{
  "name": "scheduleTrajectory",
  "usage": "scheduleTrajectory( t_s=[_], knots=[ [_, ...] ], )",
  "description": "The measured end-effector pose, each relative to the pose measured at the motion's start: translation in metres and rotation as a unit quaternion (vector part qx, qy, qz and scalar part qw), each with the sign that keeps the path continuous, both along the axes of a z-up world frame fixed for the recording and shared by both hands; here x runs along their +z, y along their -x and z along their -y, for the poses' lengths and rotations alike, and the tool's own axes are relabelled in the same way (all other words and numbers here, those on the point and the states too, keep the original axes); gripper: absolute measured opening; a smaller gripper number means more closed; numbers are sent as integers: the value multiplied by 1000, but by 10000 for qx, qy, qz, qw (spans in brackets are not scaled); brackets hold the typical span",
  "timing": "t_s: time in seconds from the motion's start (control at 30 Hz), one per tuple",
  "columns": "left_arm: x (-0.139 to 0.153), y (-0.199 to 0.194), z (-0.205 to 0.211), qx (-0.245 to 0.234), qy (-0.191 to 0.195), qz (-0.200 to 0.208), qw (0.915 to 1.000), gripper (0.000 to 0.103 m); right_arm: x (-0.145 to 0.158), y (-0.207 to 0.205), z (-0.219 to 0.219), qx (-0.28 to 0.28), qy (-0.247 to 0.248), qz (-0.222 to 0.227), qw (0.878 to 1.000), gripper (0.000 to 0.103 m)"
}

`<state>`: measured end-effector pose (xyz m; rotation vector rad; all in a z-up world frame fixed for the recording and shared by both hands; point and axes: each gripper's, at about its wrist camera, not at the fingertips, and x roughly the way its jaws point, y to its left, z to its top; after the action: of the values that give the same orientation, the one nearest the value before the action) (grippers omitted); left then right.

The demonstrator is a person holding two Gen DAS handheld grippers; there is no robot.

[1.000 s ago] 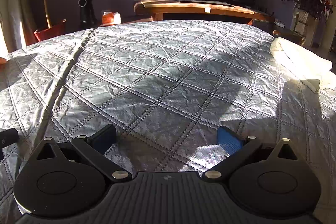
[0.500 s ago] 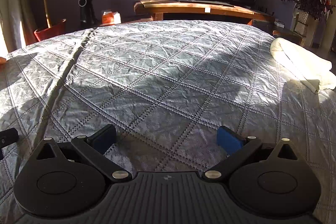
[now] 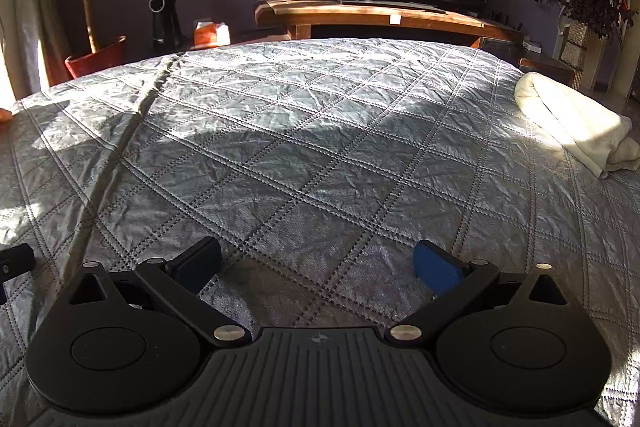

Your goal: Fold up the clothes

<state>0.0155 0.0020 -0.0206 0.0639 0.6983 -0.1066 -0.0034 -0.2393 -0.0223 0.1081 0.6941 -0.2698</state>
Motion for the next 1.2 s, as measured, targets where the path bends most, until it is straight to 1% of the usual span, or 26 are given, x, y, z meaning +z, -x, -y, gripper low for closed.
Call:
scheduleTrajectory(
  t_s=[1.2],
  knots=[
    [-1, -1, 4, 6, -3, -9, 10000, 103, 0, 0, 0, -1, -1, 1, 10000, 103]
  ],
)
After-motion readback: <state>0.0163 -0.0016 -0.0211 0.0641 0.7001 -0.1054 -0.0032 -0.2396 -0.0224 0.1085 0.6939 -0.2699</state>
